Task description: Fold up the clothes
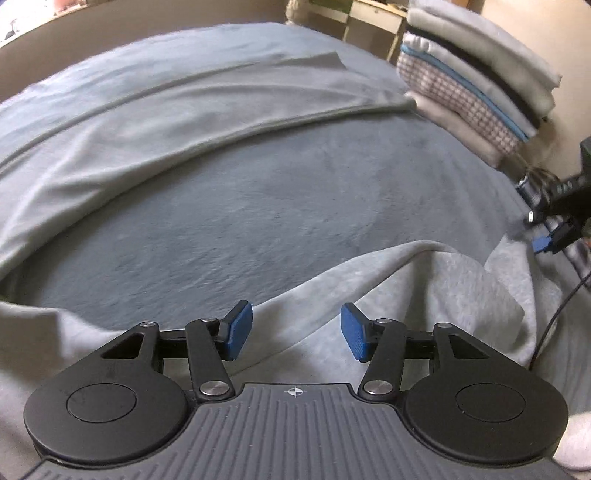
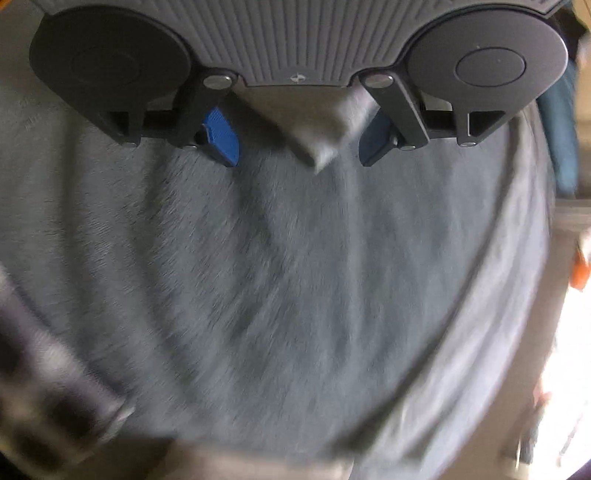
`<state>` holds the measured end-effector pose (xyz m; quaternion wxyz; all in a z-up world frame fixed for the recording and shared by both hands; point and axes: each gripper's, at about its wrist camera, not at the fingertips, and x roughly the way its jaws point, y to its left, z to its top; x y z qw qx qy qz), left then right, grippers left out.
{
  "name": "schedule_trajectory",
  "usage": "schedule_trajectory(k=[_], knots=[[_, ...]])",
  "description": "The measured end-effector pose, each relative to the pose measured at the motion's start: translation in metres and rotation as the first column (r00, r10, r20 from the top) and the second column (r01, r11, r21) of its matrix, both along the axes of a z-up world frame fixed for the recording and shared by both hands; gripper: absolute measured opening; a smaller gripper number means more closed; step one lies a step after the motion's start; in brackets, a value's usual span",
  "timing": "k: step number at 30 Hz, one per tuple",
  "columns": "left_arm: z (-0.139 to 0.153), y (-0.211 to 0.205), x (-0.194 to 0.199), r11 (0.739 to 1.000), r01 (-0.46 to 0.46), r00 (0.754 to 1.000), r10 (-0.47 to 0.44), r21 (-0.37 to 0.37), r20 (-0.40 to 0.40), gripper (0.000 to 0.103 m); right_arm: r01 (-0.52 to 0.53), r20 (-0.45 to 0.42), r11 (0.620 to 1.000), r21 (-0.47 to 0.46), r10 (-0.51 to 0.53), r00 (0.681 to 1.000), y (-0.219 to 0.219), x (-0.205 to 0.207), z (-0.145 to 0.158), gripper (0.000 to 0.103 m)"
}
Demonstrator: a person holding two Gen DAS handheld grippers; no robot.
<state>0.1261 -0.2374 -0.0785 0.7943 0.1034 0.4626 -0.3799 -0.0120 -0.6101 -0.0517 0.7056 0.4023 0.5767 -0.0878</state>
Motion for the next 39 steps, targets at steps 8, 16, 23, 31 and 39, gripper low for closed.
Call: schedule_trajectory(k=[8,16,23,31,39], knots=[[-0.013,-0.018,-0.003,0.998,0.062,0.998,-0.062,0.010,0.023,0.053,-0.031,0.271,0.984,-0.176,0.079,0.959,0.001,-0.001,0.069,0.007],[-0.019,-0.021,0.001,0.998,0.066,0.998,-0.066,-0.009,0.023,0.053,0.007,0.420,0.918,-0.397,0.175,0.890,-0.025,-0.036,0.112,0.007],[-0.024,-0.026,-0.008,0.995,0.103,0.990,-0.104,0.016,0.093,0.057,0.132,0.057,0.853,-0.505,-0.119,0.991,-0.062,-0.064,0.039,0.012],[-0.025,-0.026,-0.010,0.995,0.098,0.989,-0.099,0.011,0.110,0.057,0.044,0.172,0.849,-0.527,0.055,0.984,-0.038,-0.019,0.074,0.067],[-0.024,-0.023,-0.010,0.998,0.056,0.994,-0.055,-0.005,0.094,0.057,-0.077,0.023,0.919,-0.387,0.093,0.995,-0.045,0.049,0.022,0.064]])
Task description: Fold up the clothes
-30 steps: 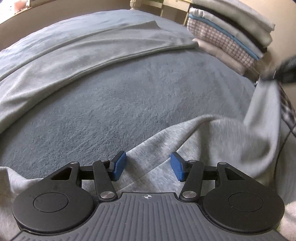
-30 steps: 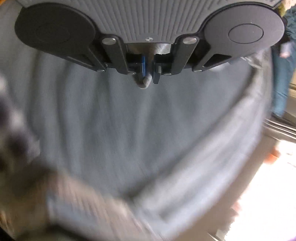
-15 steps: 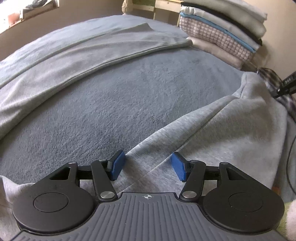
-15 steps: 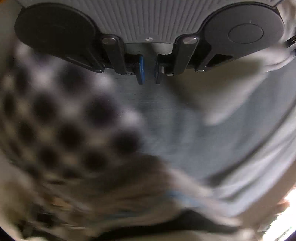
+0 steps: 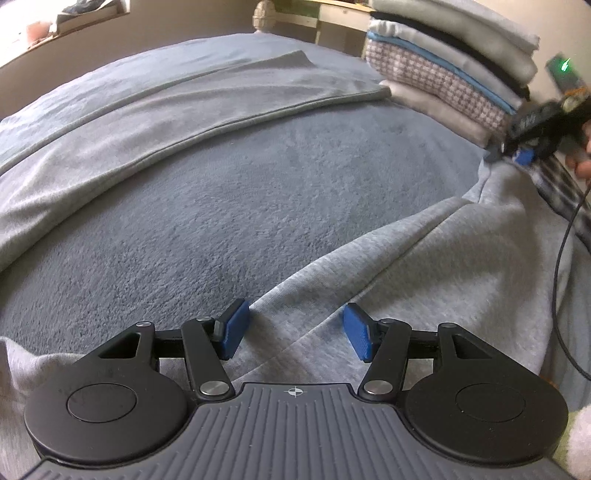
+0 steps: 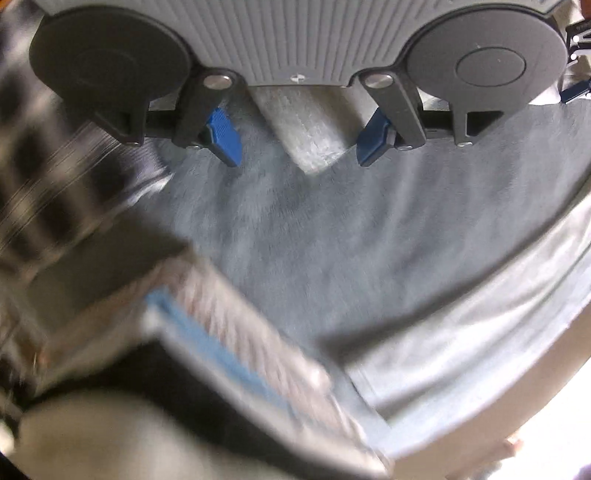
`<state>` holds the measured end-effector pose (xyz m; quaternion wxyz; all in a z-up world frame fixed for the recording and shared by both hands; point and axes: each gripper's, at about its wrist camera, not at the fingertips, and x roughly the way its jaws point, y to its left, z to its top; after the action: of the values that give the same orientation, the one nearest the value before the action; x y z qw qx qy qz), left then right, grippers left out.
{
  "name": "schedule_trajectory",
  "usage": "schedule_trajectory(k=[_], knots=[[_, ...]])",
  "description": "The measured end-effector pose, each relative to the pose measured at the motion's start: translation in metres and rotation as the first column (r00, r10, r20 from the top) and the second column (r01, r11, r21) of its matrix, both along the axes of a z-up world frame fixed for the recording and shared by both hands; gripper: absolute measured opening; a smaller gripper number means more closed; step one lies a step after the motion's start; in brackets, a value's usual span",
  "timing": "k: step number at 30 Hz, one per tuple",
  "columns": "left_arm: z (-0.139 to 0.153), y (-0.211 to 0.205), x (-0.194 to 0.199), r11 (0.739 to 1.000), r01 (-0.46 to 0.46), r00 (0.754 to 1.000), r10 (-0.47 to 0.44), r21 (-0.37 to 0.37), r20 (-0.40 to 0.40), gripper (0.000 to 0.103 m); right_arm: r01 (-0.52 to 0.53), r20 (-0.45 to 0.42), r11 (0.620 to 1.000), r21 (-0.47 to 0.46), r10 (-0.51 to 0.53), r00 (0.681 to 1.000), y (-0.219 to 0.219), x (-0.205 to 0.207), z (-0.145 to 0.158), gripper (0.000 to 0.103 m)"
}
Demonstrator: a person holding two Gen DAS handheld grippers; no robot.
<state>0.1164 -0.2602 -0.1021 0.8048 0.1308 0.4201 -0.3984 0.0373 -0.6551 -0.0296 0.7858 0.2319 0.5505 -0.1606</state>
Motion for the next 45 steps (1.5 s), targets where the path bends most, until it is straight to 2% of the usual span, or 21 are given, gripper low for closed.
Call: schedule_trajectory(k=[1,2,3,4,6,9,12,15,20,22,25,27,28,31,33,36,38,39,41,42,45], knots=[[0.000,0.001,0.000,1.000,-0.006,1.000,0.006,-0.004,-0.001,0.057,-0.015,-0.001,1.000,0.003,0.015,1.000,0.003,0.000,0.000,0.050],[-0.001,0.001,0.000,1.000,-0.009,1.000,0.009,-0.007,0.000,0.057,-0.037,0.010,0.999,-0.004,0.037,0.999,0.008,0.000,0.002,0.045],[-0.001,0.001,0.000,1.000,-0.010,1.000,0.010,-0.008,0.002,0.057,-0.060,0.021,0.998,-0.012,0.060,0.998,0.012,-0.001,0.004,0.022],[-0.001,0.001,-0.001,1.000,-0.011,1.000,0.011,-0.007,0.008,0.057,-0.082,0.031,0.996,-0.019,0.083,0.996,0.016,-0.001,0.006,0.007],[0.001,0.001,-0.002,1.000,-0.014,1.000,0.015,-0.007,0.024,0.057,-0.084,0.109,0.994,-0.069,0.091,0.990,0.027,-0.007,0.023,0.007],[0.008,0.002,0.001,0.999,-0.048,0.997,0.049,-0.023,0.057,0.057,-0.020,0.258,0.988,-0.150,0.059,0.964,0.029,-0.015,0.052,0.006],[0.013,0.004,0.008,0.995,-0.088,0.992,0.091,-0.035,0.085,0.057,0.044,0.343,0.982,-0.183,0.022,0.939,0.021,-0.015,0.058,0.006],[0.011,0.005,0.014,0.992,-0.120,0.987,0.122,-0.029,0.107,0.057,0.089,0.360,0.980,-0.179,-0.019,0.933,0.010,-0.008,0.045,0.006],[0.013,0.013,0.014,0.987,-0.157,0.982,0.160,-0.037,0.104,0.057,0.135,0.310,0.979,-0.152,-0.083,0.947,0.002,0.002,0.010,0.010],[0.019,0.015,0.009,0.989,-0.141,0.983,0.146,-0.050,0.114,0.057,0.158,0.280,0.979,-0.129,-0.117,0.953,-0.004,0.002,0.002,0.022],[0.026,0.015,-0.001,0.993,-0.105,0.986,0.112,-0.058,0.126,0.057,0.195,0.323,0.975,-0.108,-0.152,0.934,-0.005,-0.023,0.025,0.030],[0.028,0.014,-0.007,0.994,-0.084,0.991,0.091,-0.065,0.100,0.057,0.214,0.356,0.972,-0.102,-0.165,0.920,-0.004,-0.044,0.044,0.044],[0.028,0.014,-0.010,0.995,-0.074,0.993,0.080,-0.068,0.085,0.057,0.226,0.351,0.970,-0.084,-0.183,0.918,-0.006,-0.056,0.051,0.044],[0.028,0.013,-0.022,0.996,-0.051,0.997,0.055,-0.072,0.055,0.057,0.275,0.303,0.961,0.007,-0.264,0.916,-0.014,-0.095,0.062,0.050],[0.028,0.013,-0.031,0.997,-0.028,0.999,0.031,-0.076,0.042,0.057,0.339,0.226,0.932,0.128,-0.360,0.905,-0.018,-0.124,0.050,0.053],[0.033,0.015,-0.048,0.995,0.040,0.999,-0.037,-0.090,0.025,0.057,0.408,0.125,0.880,0.243,-0.446,0.886,-0.014,-0.152,0.021,0.053],[0.037,0.016,-0.060,0.989,0.109,0.994,-0.108,-0.096,0.017,0.057,0.434,0.073,0.844,0.316,-0.478,0.875,-0.009,-0.161,-0.001,0.052],[0.038,0.017,-0.067,0.984,0.145,0.989,-0.144,-0.100,0.019,0.057,0.433,0.055,0.829,0.355,-0.481,0.875,-0.008,-0.161,-0.010,0.048],[0.040,0.018,-0.080,0.974,0.205,0.979,-0.204,-0.101,0.017,0.057,0.404,0.060,0.833,0.378,-0.458,0.887,-0.003,-0.149,-0.013,0.024],[0.040,0.019,-0.085,0.970,0.224,0.974,-0.224,-0.098,0.010,0.057,0.389,0.066,0.837,0.385,-0.445,0.893,-0.001,-0.143,-0.013,0.005],[0.039,0.020,-0.095,0.963,0.247,0.968,-0.250,-0.107,-0.018,0.057,0.265,0.175,0.879,0.397,-0.356,0.918,0.010,-0.103,0.008,0.005]])
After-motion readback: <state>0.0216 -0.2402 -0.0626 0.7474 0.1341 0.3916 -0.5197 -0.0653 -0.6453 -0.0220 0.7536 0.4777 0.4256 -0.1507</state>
